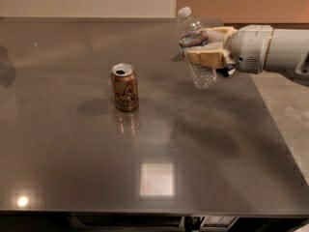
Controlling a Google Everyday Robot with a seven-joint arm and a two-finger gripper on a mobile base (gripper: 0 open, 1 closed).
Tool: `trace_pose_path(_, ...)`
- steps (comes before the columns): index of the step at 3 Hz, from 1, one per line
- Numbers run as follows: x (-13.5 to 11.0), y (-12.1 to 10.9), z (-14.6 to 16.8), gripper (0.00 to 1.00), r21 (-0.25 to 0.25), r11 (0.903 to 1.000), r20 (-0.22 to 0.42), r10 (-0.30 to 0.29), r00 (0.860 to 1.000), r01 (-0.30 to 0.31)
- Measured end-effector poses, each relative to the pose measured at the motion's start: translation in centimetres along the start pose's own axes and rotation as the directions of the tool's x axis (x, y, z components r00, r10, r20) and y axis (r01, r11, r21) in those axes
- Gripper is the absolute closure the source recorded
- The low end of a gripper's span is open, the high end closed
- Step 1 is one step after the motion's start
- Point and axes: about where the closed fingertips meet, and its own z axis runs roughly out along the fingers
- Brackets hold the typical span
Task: Place water bottle upright
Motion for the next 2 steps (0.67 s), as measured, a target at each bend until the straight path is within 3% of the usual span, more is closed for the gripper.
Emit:
trace_pose_path(1, 1.0, 0.0, -0.4, 1.0, 0.012, 0.9999, 0.071, 0.006, 0.997, -0.007)
trace_pose_path(2, 2.2, -0.3, -0.7, 1.0, 0.036, 0.9978, 0.105, 0.052, 0.993, -0.056)
